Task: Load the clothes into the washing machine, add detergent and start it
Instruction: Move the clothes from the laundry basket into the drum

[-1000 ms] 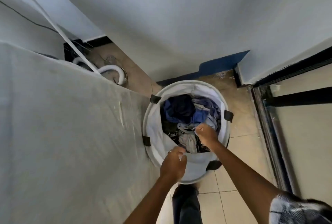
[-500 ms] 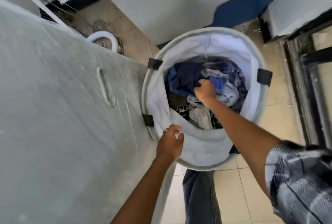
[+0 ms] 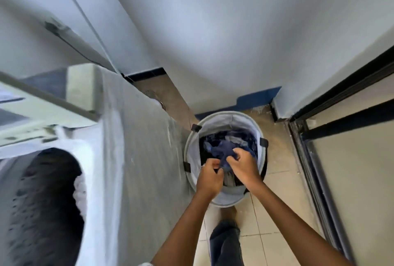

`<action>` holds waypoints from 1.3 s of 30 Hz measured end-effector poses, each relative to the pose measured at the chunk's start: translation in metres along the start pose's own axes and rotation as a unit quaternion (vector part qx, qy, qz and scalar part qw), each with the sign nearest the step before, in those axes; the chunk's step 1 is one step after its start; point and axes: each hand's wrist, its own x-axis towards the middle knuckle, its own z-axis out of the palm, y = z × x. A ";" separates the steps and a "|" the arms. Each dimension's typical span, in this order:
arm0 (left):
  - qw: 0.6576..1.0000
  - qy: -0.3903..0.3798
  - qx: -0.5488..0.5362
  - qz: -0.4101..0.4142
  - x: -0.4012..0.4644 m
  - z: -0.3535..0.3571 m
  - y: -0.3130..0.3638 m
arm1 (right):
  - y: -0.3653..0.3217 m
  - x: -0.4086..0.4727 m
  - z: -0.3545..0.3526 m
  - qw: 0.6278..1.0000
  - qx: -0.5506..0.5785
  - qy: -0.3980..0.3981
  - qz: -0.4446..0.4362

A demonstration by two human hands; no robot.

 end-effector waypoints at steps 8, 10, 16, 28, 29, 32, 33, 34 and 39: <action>0.995 -0.045 -0.004 0.093 -0.072 -0.045 0.052 | -0.150 -0.079 -0.096 0.993 0.037 -0.060 -0.100; 0.992 -0.022 0.004 0.127 -0.082 -0.050 0.074 | -0.182 -0.103 -0.108 0.984 0.065 -0.115 -0.119; 0.970 0.113 0.085 0.196 -0.114 -0.104 0.126 | -0.253 -0.162 -0.150 0.962 0.143 -0.077 -0.221; 0.870 0.115 -0.379 0.295 -0.252 -0.266 0.220 | -0.158 -0.147 -0.118 0.964 -0.121 -0.218 -0.093; 0.858 0.093 -0.408 0.299 -0.265 -0.276 0.223 | -0.156 -0.145 -0.108 0.970 -0.077 -0.204 -0.105; 0.828 0.078 -0.454 0.319 -0.303 -0.306 0.218 | -0.173 -0.147 -0.093 0.979 0.062 -0.138 -0.133; 0.821 0.090 -0.464 0.320 -0.314 -0.316 0.213 | -0.185 -0.149 -0.095 0.980 0.092 -0.112 -0.138; 0.813 0.104 -0.474 0.322 -0.324 -0.326 0.206 | -0.198 -0.152 -0.100 0.978 0.111 -0.094 -0.147; 0.759 0.195 -0.513 0.350 -0.362 -0.381 0.150 | -0.273 -0.187 -0.130 0.960 0.131 -0.068 -0.238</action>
